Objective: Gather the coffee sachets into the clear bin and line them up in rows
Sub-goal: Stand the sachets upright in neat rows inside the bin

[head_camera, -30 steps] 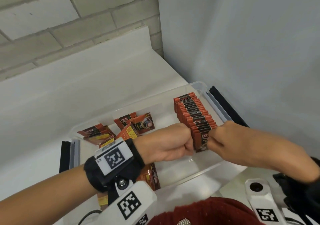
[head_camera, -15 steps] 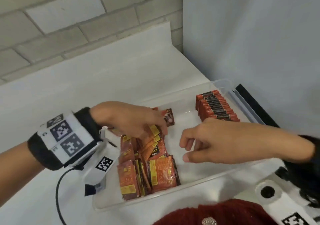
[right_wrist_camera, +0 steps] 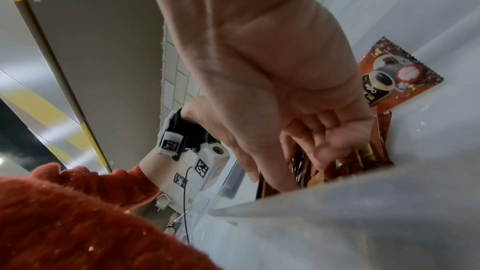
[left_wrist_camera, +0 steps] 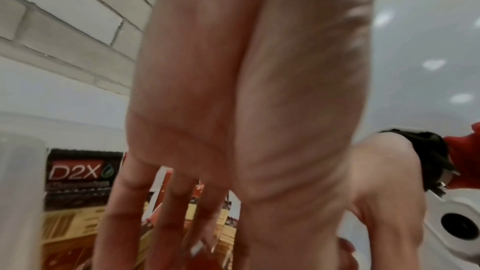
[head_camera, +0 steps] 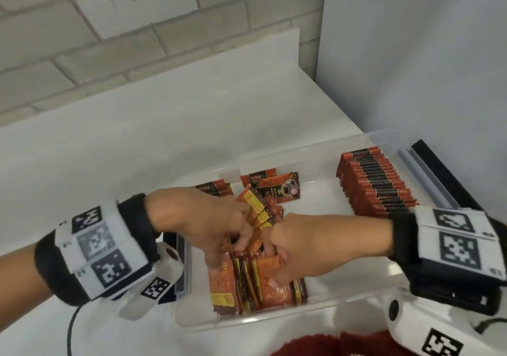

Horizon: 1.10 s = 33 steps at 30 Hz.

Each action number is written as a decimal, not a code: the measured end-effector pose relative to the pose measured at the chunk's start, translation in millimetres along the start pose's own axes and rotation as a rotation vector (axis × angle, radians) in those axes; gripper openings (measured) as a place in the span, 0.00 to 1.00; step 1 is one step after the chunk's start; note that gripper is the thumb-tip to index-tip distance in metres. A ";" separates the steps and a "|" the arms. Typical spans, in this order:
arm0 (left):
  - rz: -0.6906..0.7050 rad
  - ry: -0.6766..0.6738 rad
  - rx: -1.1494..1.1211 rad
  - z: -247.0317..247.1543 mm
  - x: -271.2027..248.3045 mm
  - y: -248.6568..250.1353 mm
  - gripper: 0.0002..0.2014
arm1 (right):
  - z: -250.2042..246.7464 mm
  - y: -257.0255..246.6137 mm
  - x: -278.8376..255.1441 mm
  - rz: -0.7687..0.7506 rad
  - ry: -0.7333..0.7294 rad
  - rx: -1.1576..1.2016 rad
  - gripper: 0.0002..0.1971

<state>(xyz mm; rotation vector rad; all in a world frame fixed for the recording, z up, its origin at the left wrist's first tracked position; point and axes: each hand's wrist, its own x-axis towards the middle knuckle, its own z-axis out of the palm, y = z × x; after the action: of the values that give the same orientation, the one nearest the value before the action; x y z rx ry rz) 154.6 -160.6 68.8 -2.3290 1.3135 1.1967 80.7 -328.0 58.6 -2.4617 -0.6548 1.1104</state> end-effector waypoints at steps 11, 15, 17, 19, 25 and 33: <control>0.110 -0.167 -0.332 -21.4 -5.0 0.5 0.09 | -9.1 2.2 -4.9 -0.012 0.009 0.265 0.12; 0.128 -0.108 -0.408 -32.6 -14.9 -4.1 0.08 | -12.8 3.3 -13.3 -0.018 0.062 0.429 0.08; 0.117 -0.081 -0.444 -39.4 -19.4 -4.7 0.05 | -15.5 5.1 -18.5 -0.026 0.127 0.477 0.08; 0.095 -0.045 -0.469 -47.1 -23.4 -4.8 0.05 | -18.0 5.0 -24.2 -0.033 0.183 0.526 0.09; 0.100 0.069 -0.592 -70.6 -27.7 5.0 0.05 | -14.6 7.5 -40.5 -0.130 0.196 0.937 0.28; 0.137 0.301 -0.740 -86.6 -4.8 33.5 0.18 | -4.8 34.4 -43.5 -0.199 0.446 1.280 0.21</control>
<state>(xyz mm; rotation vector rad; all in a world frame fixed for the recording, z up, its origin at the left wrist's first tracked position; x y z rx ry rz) 174.2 -222.9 134.9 -3.0690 1.2808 1.6412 68.0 -380.8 70.6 -1.3780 0.0219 0.5389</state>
